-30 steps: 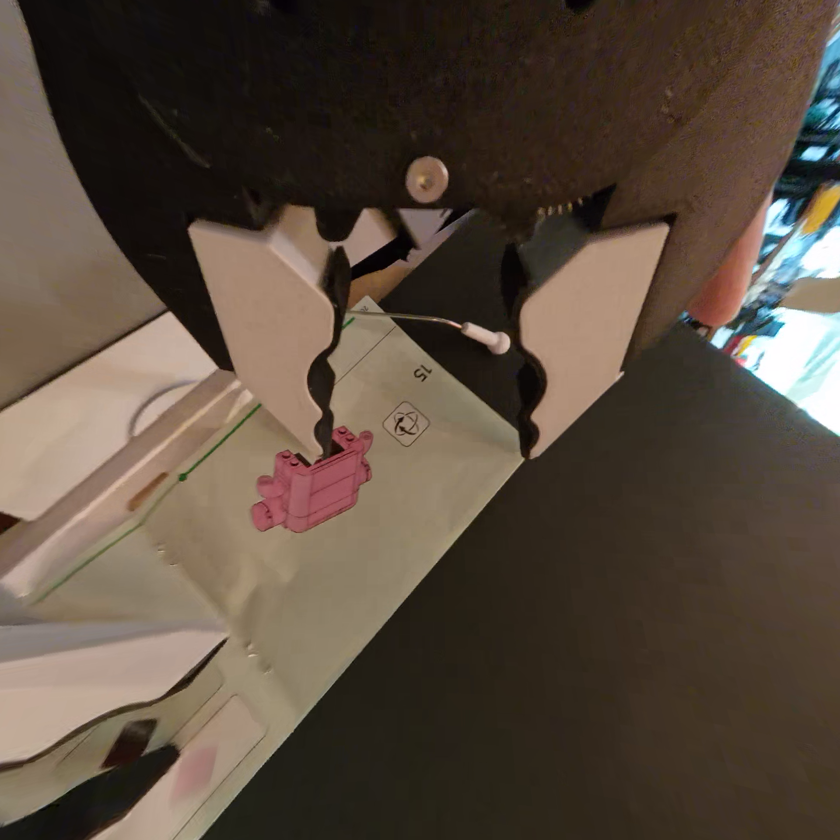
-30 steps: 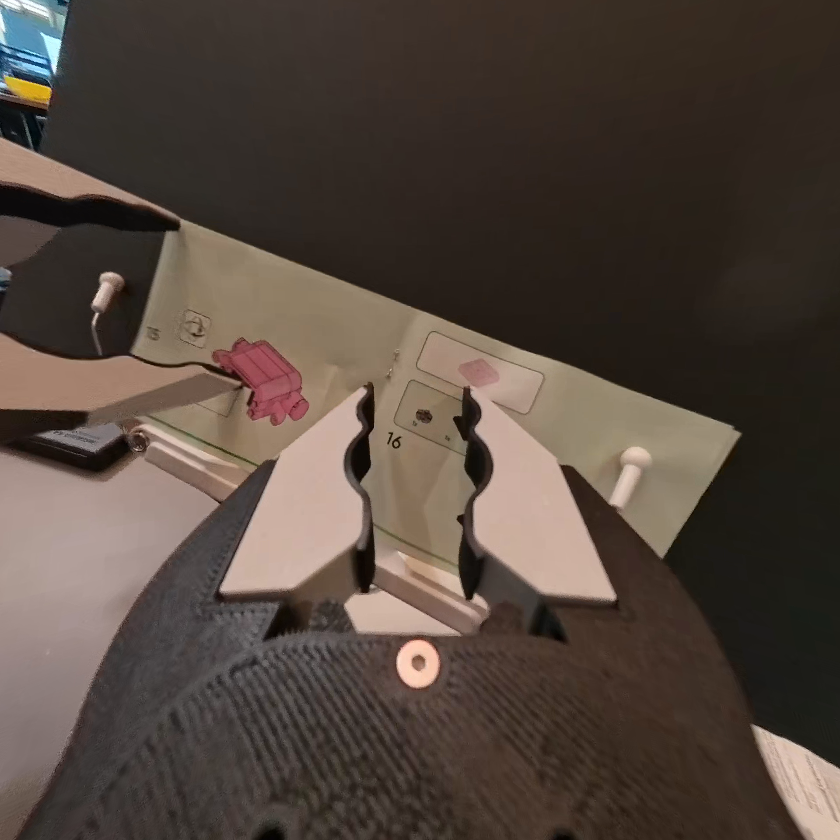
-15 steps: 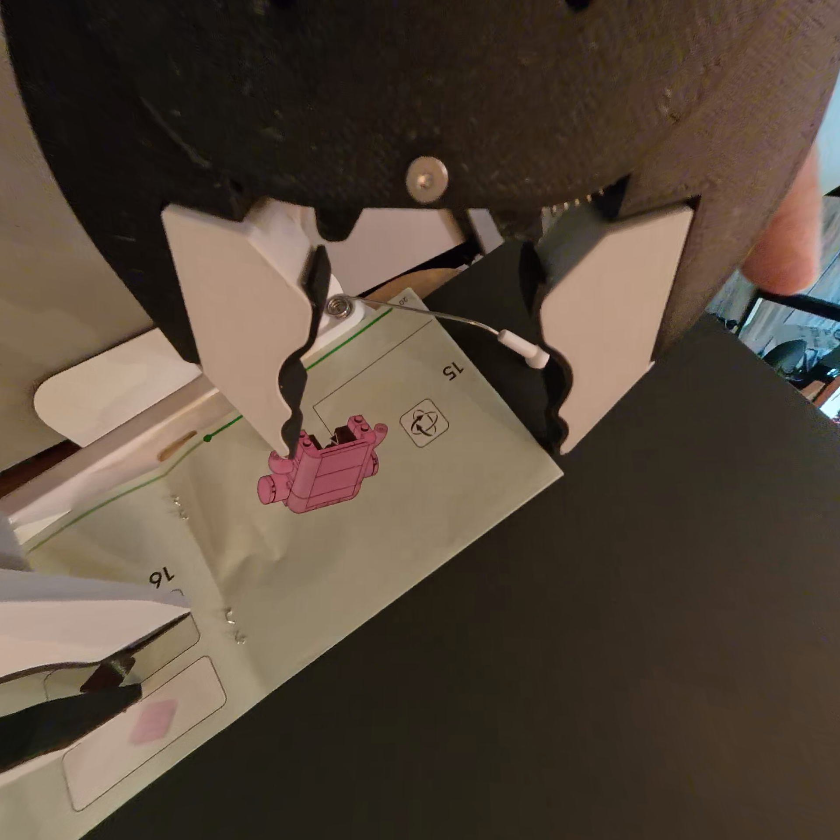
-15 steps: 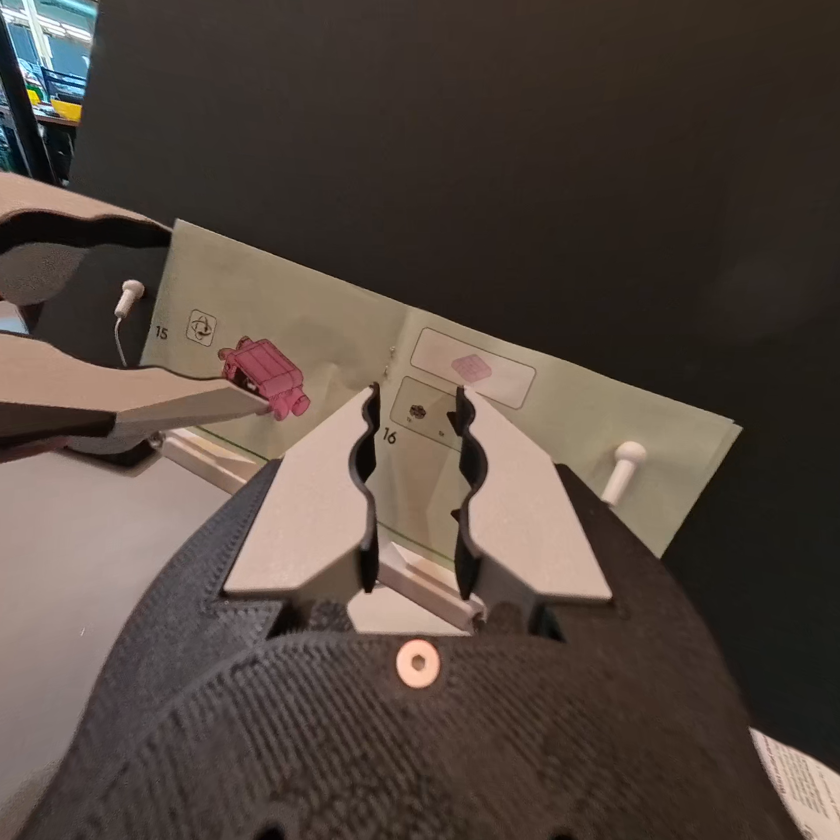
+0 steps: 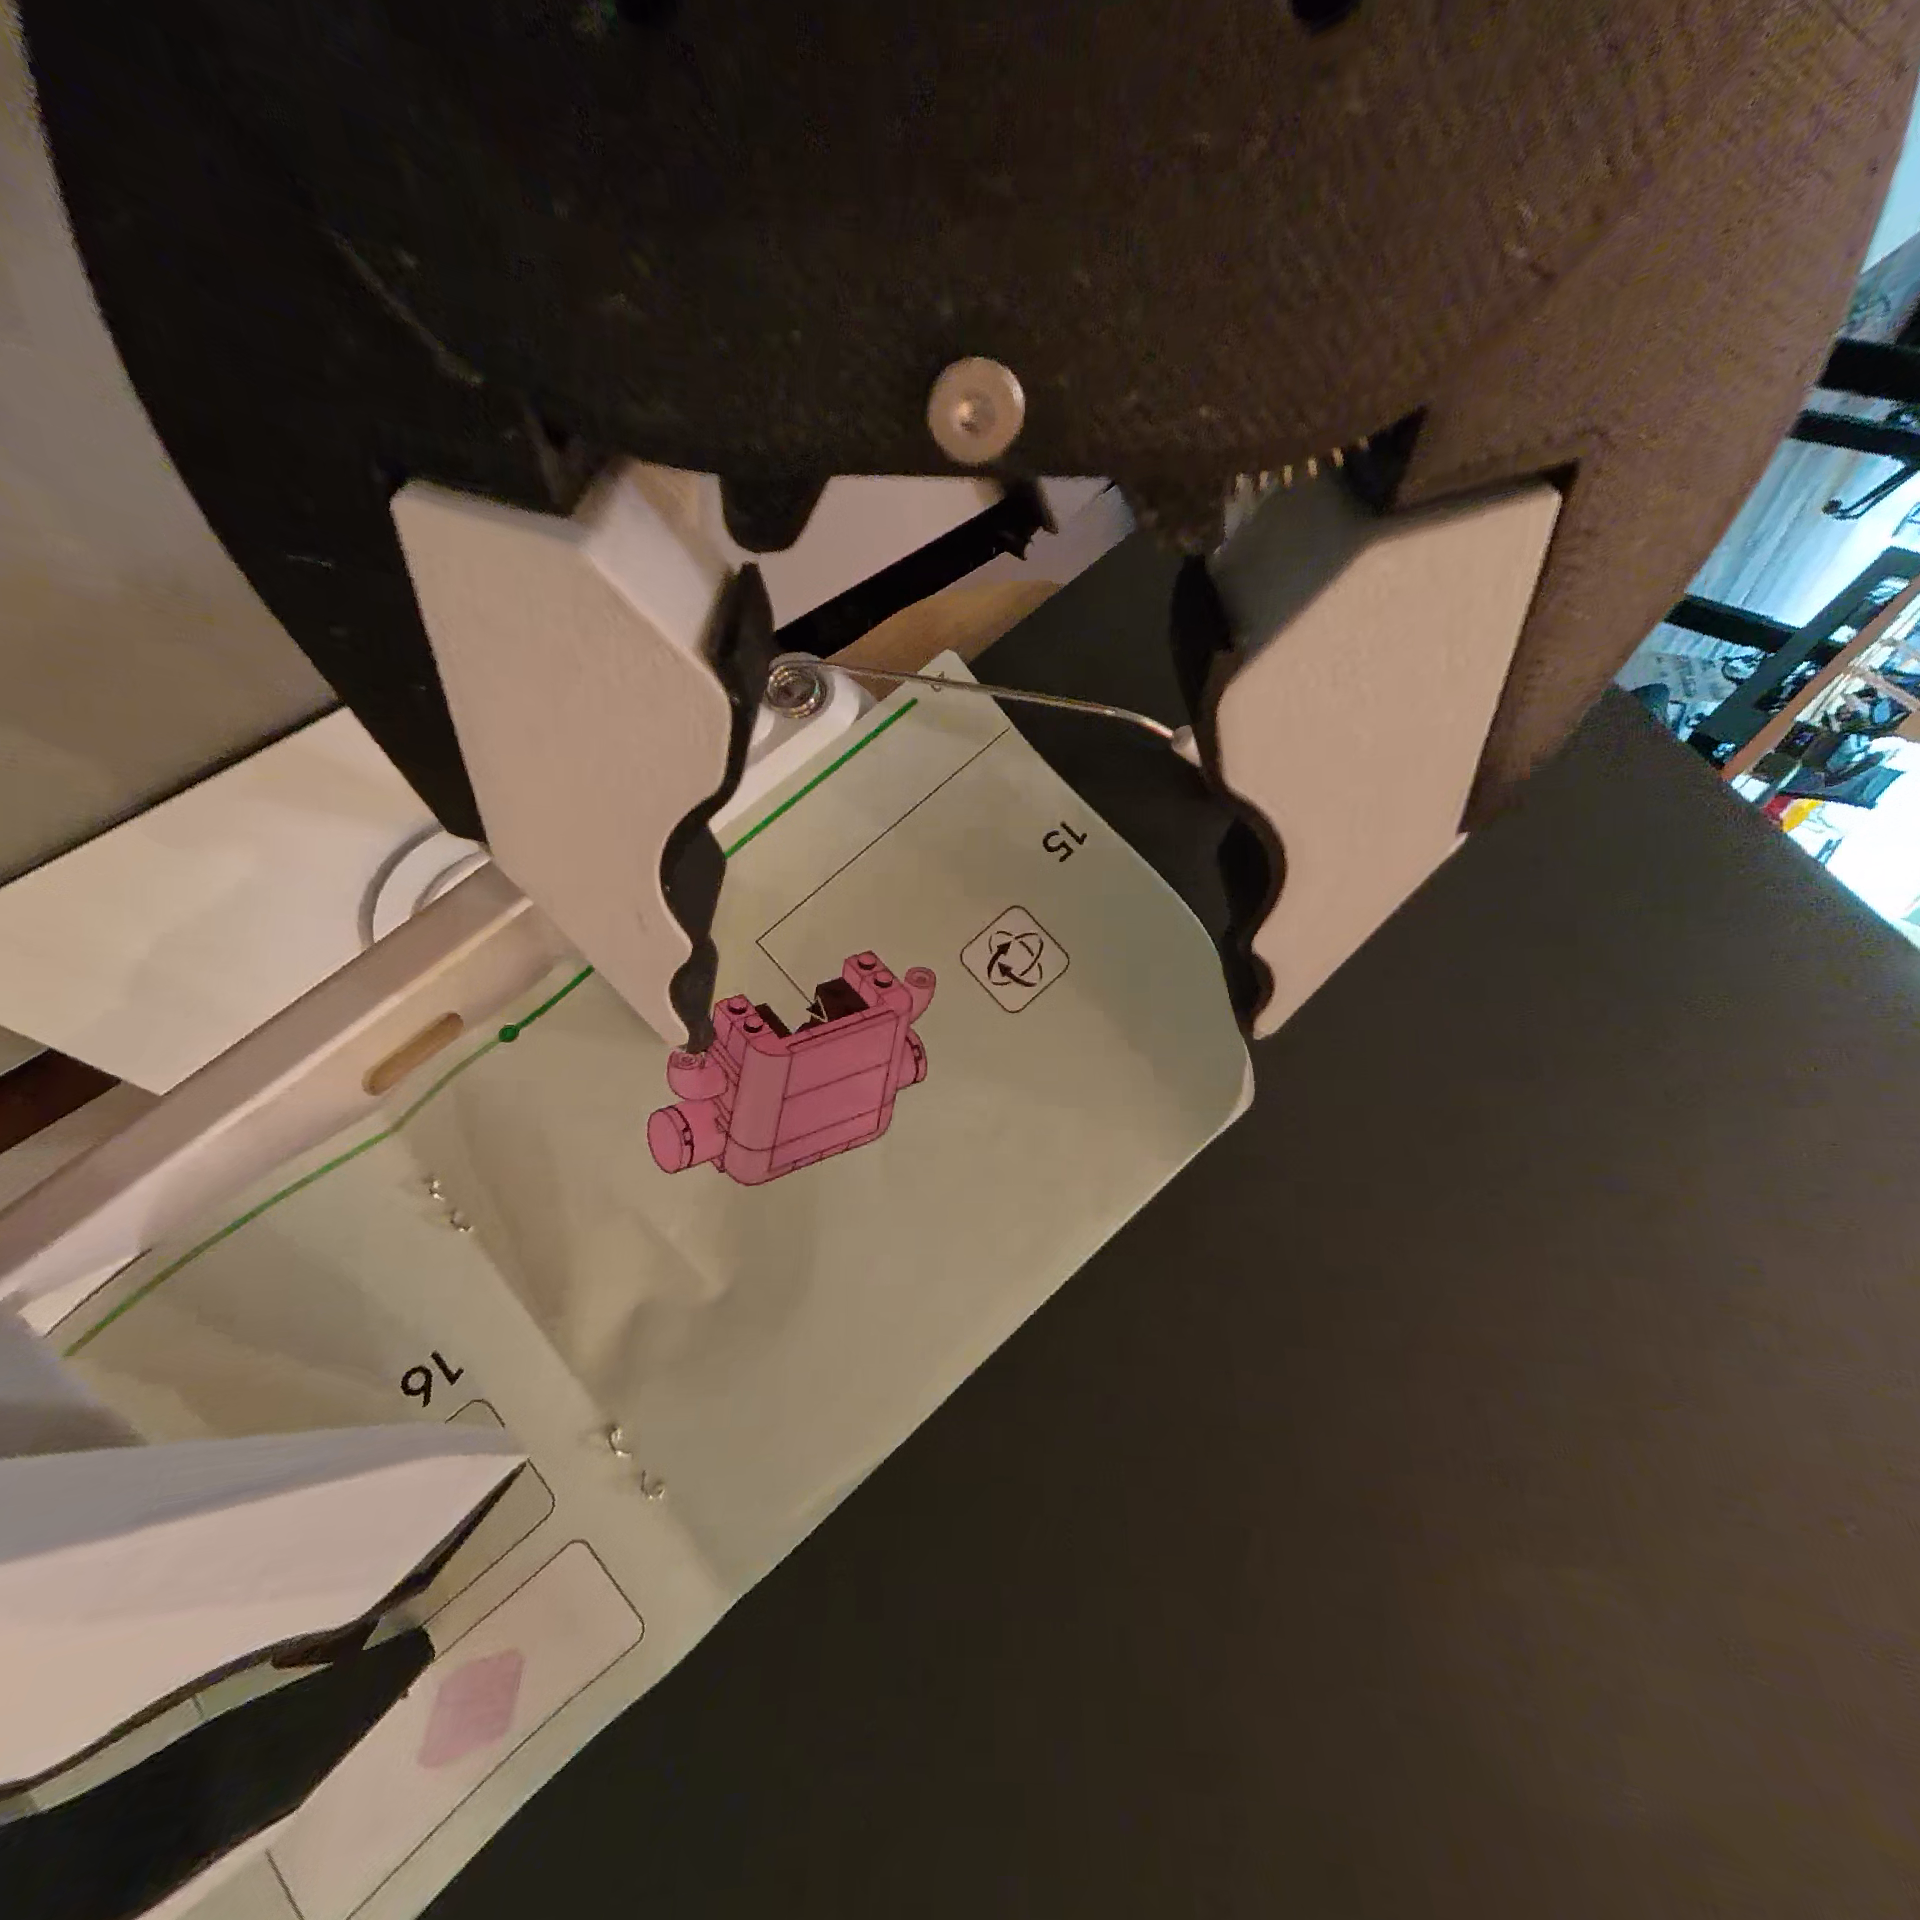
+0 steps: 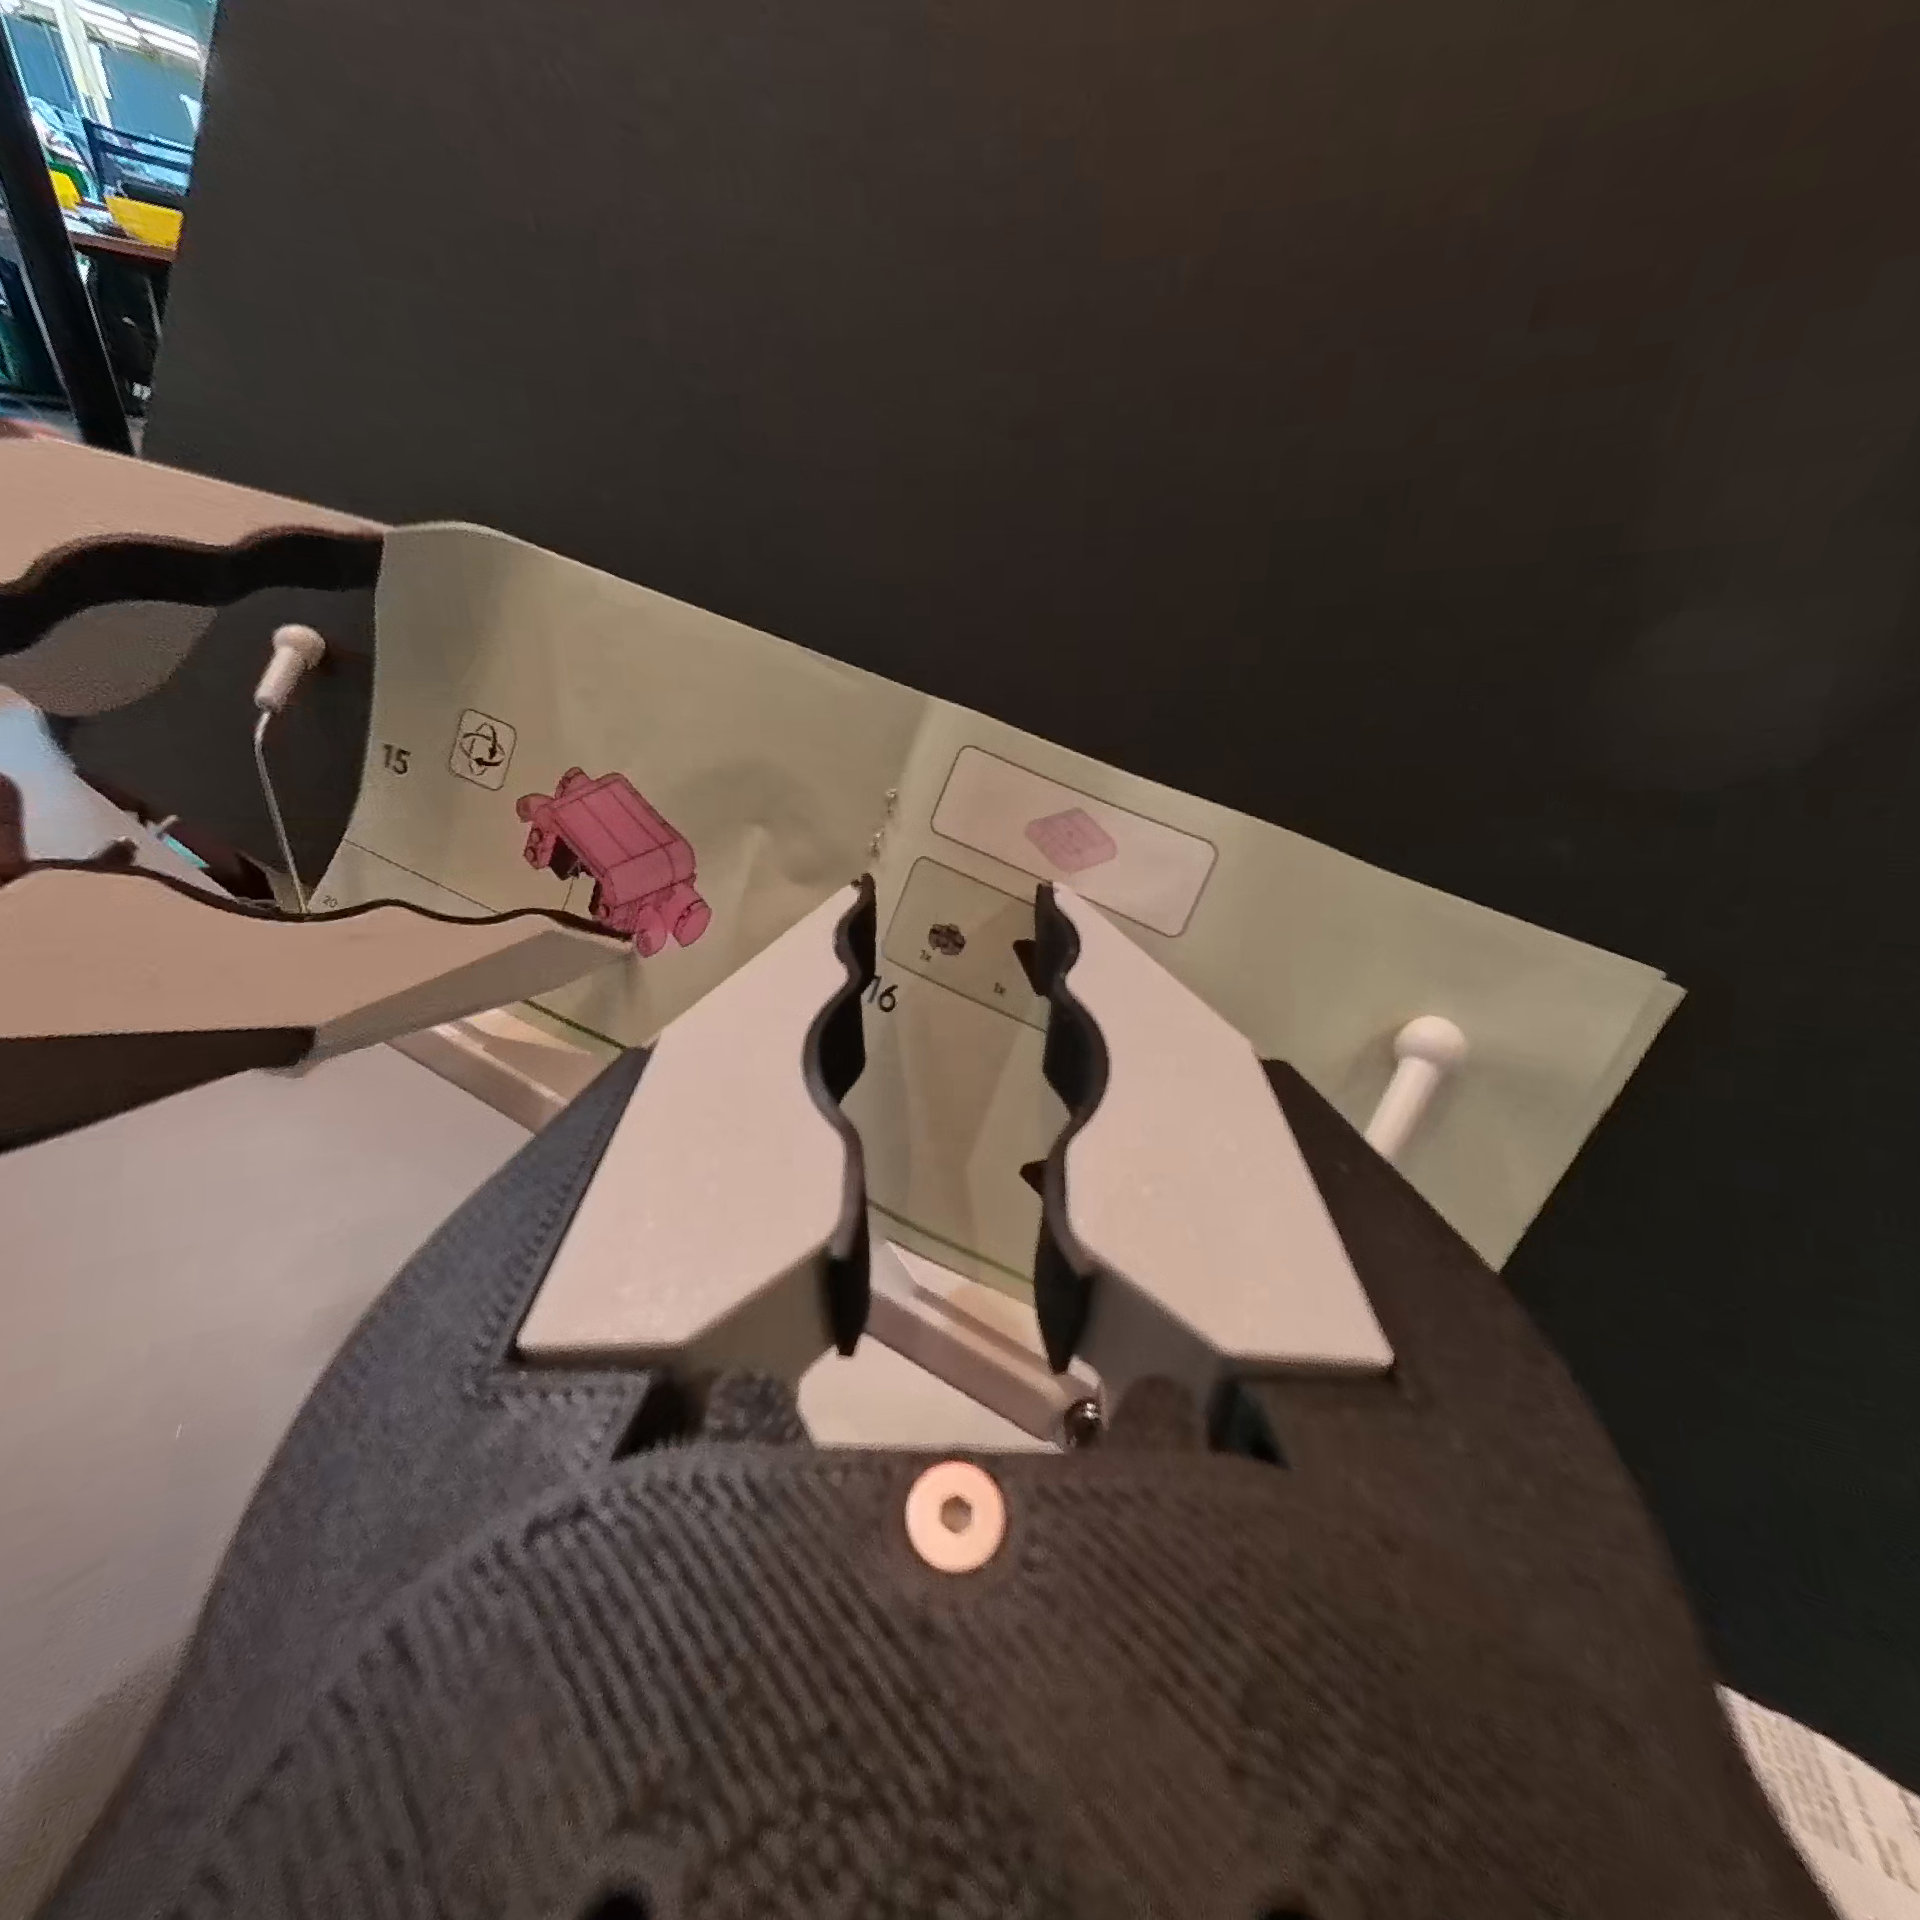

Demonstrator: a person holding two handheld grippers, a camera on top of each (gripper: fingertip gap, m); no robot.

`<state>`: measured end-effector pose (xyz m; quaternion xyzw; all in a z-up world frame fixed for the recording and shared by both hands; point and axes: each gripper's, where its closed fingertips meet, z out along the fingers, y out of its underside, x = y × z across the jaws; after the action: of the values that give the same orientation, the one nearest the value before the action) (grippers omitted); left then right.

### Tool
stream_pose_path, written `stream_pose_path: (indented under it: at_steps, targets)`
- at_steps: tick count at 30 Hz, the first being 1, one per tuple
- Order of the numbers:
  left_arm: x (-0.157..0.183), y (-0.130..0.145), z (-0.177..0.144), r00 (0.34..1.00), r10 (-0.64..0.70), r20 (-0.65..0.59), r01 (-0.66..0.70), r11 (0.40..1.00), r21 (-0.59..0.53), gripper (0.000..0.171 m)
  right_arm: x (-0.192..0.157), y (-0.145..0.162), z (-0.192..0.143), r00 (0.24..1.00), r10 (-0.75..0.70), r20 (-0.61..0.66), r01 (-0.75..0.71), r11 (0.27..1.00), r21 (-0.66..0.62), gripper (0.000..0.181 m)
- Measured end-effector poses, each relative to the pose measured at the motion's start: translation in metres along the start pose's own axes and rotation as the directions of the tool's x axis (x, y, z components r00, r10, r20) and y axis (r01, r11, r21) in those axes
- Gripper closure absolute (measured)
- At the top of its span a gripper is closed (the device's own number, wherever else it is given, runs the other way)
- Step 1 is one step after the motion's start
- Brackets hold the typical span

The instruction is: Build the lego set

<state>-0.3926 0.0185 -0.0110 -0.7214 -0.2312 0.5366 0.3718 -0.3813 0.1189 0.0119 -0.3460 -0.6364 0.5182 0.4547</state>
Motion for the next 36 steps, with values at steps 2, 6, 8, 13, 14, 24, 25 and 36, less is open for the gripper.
stream_pose_path:
  at_steps: [2, 6, 8, 13, 14, 24, 25, 36]
  targets:
    - [0.0, 0.001, 0.0, 1.0, -0.018, -0.016, 0.018, 1.0, -0.014, 0.073, 0.0, 0.0, 0.0, 1.0, -0.002, 0.001, 0.002, 1.0, -0.002, 0.152]
    - [-0.01, -0.001, -0.004, 1.0, -0.02, 0.022, 0.02, 1.0, -0.006, 0.099, 0.0, 0.0, 0.0, 1.0, -0.001, 0.001, 0.001, 1.0, -0.001, 0.152]
    - [-0.018, -0.004, -0.009, 0.996, 0.016, 0.083, -0.018, 1.0, 0.021, 0.122, 0.0, 0.0, 0.0, 1.0, -0.006, -0.001, 0.006, 1.0, -0.002, 0.152]
    - [-0.037, -0.014, -0.022, 0.986, 0.005, 0.17, -0.018, 0.997, 0.075, 0.145, 0.0, 0.0, 0.0, 1.0, -0.01, -0.001, 0.01, 1.0, -0.005, 0.152]
    - [-0.04, -0.015, -0.024, 0.985, -0.015, 0.171, 0.001, 0.997, 0.078, 0.14, 0.0, 0.0, 0.0, 1.0, -0.01, -0.002, 0.01, 1.0, -0.006, 0.152]
    - [0.001, -0.022, -0.027, 0.999, 0.008, -0.031, -0.008, 0.999, 0.031, 0.113, -0.001, -0.001, 0.0, 1.0, -0.018, -0.003, 0.018, 1.0, -0.008, 0.151]
    - [0.005, -0.01, -0.019, 0.999, -0.006, -0.05, 0.004, 0.999, -0.04, 0.099, -0.001, -0.001, 0.0, 1.0, -0.018, -0.003, 0.018, 1.0, -0.008, 0.151]
    - [0.0, 0.012, 0.002, 0.999, -0.046, -0.011, 0.044, 0.993, -0.112, 0.049, -0.001, -0.001, 0.0, 1.0, -0.015, 0.001, 0.015, 1.0, -0.007, 0.151]
